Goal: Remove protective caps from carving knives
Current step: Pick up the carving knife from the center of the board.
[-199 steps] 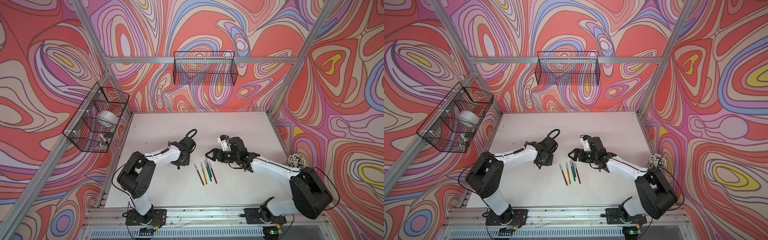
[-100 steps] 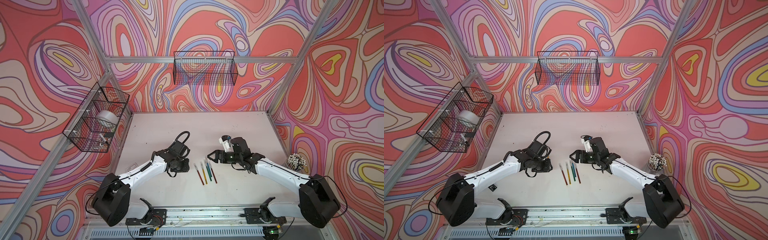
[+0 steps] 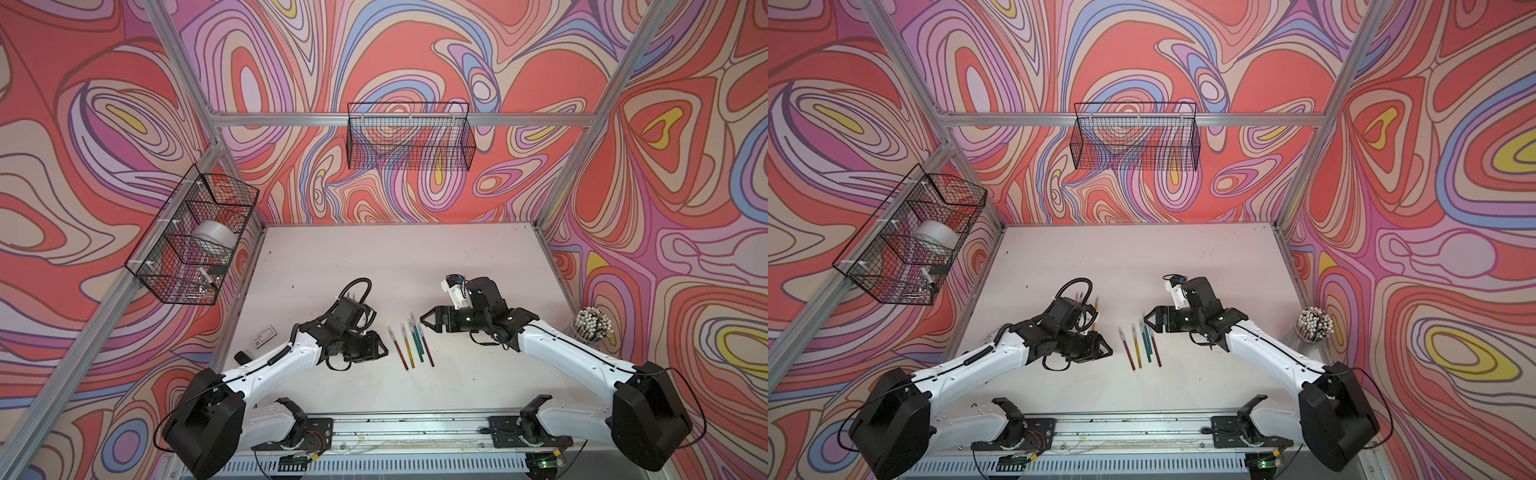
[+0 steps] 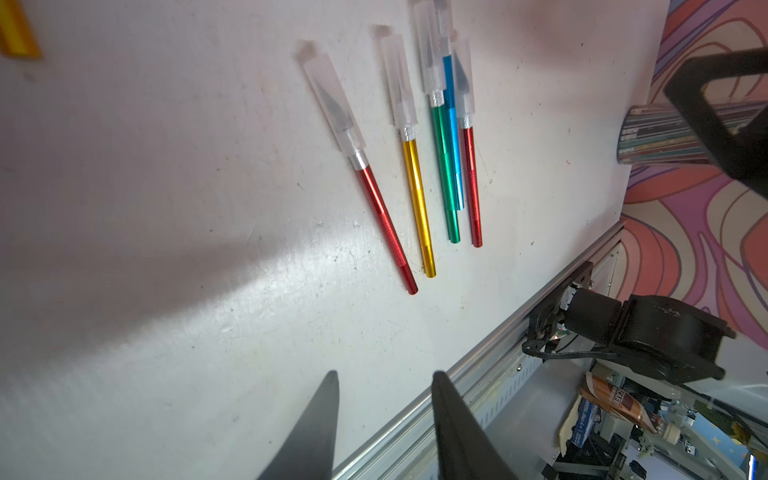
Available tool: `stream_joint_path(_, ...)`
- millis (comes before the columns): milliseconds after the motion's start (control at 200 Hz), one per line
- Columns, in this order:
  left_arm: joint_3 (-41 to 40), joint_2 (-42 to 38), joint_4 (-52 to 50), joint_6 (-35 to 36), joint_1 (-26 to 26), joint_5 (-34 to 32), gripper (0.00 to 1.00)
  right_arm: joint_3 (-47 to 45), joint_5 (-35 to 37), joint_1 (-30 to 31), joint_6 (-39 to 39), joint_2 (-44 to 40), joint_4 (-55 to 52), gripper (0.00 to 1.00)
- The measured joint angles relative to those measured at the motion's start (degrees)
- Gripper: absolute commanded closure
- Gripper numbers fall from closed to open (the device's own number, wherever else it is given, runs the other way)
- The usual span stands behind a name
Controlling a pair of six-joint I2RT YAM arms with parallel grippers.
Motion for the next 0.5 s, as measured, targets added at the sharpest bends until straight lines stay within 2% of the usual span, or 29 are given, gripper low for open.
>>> stream_joint_path(280, -0.48, 0.2, 2.25, 0.02, -0.42, 0.92, 0.61, 0.0, 0.26, 0.02, -0.98, -1.11, -1.49, 0.14)
stream_joint_path(501, 0.22, 3.1, 2.47, -0.72, -3.45, -2.73, 0.65, 0.0, 0.61, 0.02, -1.42, -2.1, -2.51, 0.14)
